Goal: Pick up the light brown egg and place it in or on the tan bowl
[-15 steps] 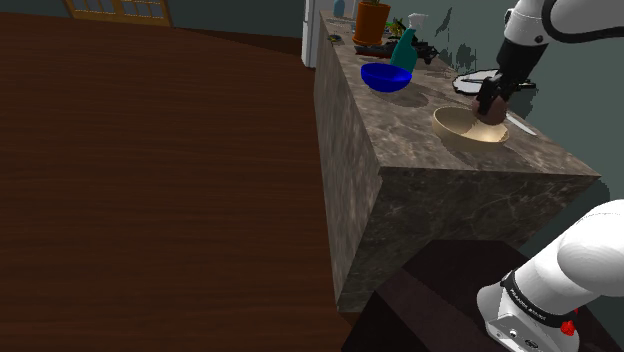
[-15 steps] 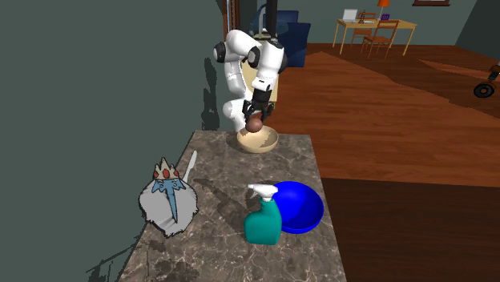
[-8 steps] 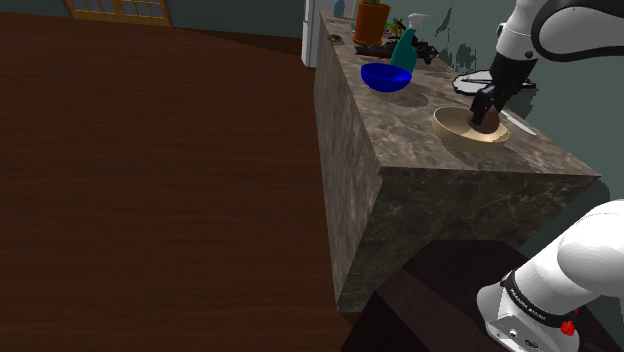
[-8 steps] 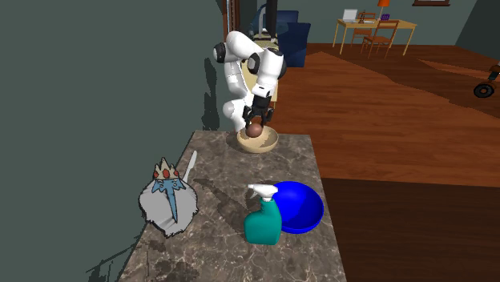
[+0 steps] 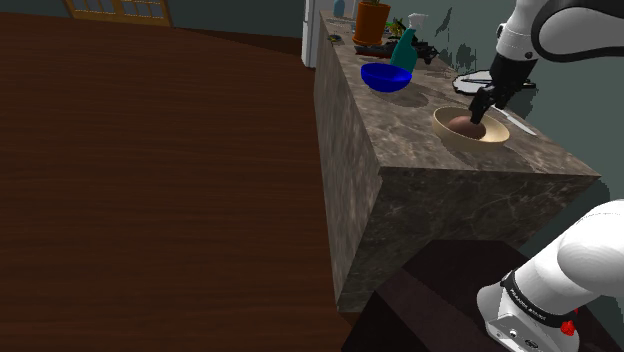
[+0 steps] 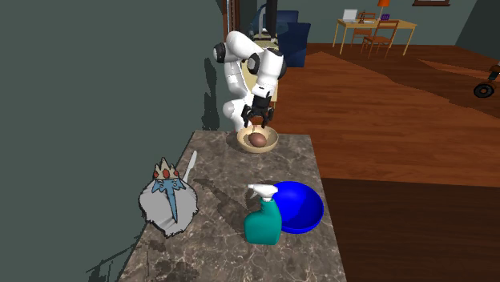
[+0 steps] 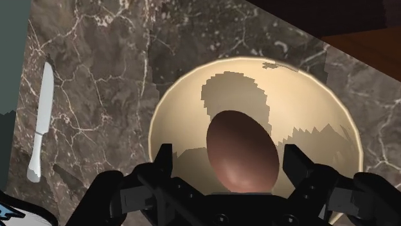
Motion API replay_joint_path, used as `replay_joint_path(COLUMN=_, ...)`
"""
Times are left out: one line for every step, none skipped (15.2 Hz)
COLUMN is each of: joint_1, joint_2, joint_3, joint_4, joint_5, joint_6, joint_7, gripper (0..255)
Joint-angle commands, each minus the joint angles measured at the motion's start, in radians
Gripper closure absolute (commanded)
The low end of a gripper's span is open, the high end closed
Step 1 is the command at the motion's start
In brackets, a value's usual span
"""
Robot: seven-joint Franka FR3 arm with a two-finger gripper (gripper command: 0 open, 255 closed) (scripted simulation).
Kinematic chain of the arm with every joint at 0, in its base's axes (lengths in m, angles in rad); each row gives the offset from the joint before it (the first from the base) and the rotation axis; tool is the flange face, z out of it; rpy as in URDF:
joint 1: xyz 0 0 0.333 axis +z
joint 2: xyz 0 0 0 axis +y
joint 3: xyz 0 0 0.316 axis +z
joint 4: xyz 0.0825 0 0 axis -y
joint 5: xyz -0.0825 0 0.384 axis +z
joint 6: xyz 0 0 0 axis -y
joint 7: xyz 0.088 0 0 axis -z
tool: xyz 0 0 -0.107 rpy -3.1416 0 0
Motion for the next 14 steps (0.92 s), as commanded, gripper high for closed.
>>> replay_joint_path(joint_1=0.000, joint_2=0.000, joint_3=0.000, joint_4=0.000, joint_5=0.000, joint_6=0.000, joint_7=0.000, gripper=0)
replay_joint_path(joint_1=0.000, joint_2=0.000, joint_3=0.000, joint_4=0.000, joint_5=0.000, joint_6=0.000, joint_7=0.000, gripper=0)
replay_joint_path(joint_1=0.003, joint_2=0.002, joint_3=0.008, joint_4=0.034, joint_5=0.007, joint_6=-0.032, joint_7=-0.001, gripper=0)
replay_joint_path(joint_1=0.005, joint_2=0.006, joint_3=0.017, joint_4=0.068, joint_5=0.013, joint_6=-0.064, joint_7=-0.003, gripper=0)
replay_joint_path(joint_1=0.007, joint_2=0.011, joint_3=0.025, joint_4=0.104, joint_5=0.019, joint_6=-0.096, joint_7=-0.004, gripper=0)
replay_joint_path(joint_1=0.009, joint_2=0.016, joint_3=0.031, joint_4=0.132, joint_5=0.024, joint_6=-0.120, joint_7=-0.005, gripper=0)
replay_joint_path(joint_1=0.008, joint_2=0.016, joint_3=0.032, joint_4=0.132, joint_5=0.024, joint_6=-0.120, joint_7=-0.005, gripper=0)
replay_joint_path(joint_1=0.008, joint_2=0.016, joint_3=0.032, joint_4=0.132, joint_5=0.024, joint_6=-0.120, joint_7=-0.005, gripper=0)
replay_joint_path(joint_1=0.008, joint_2=0.016, joint_3=0.032, joint_4=0.132, joint_5=0.024, joint_6=-0.120, joint_7=-0.005, gripper=0)
replay_joint_path(joint_1=0.008, joint_2=0.016, joint_3=0.032, joint_4=0.132, joint_5=0.024, joint_6=-0.120, joint_7=-0.005, gripper=0)
replay_joint_path(joint_1=0.008, joint_2=0.016, joint_3=0.032, joint_4=0.132, joint_5=0.024, joint_6=-0.120, joint_7=-0.005, gripper=0)
replay_joint_path(joint_1=0.008, joint_2=0.016, joint_3=0.032, joint_4=0.132, joint_5=0.024, joint_6=-0.120, joint_7=-0.005, gripper=0)
replay_joint_path(joint_1=0.008, joint_2=0.016, joint_3=0.032, joint_4=0.132, joint_5=0.024, joint_6=-0.120, joint_7=-0.005, gripper=0)
replay_joint_path(joint_1=0.008, joint_2=0.016, joint_3=0.032, joint_4=0.132, joint_5=0.024, joint_6=-0.120, joint_7=-0.005, gripper=0)
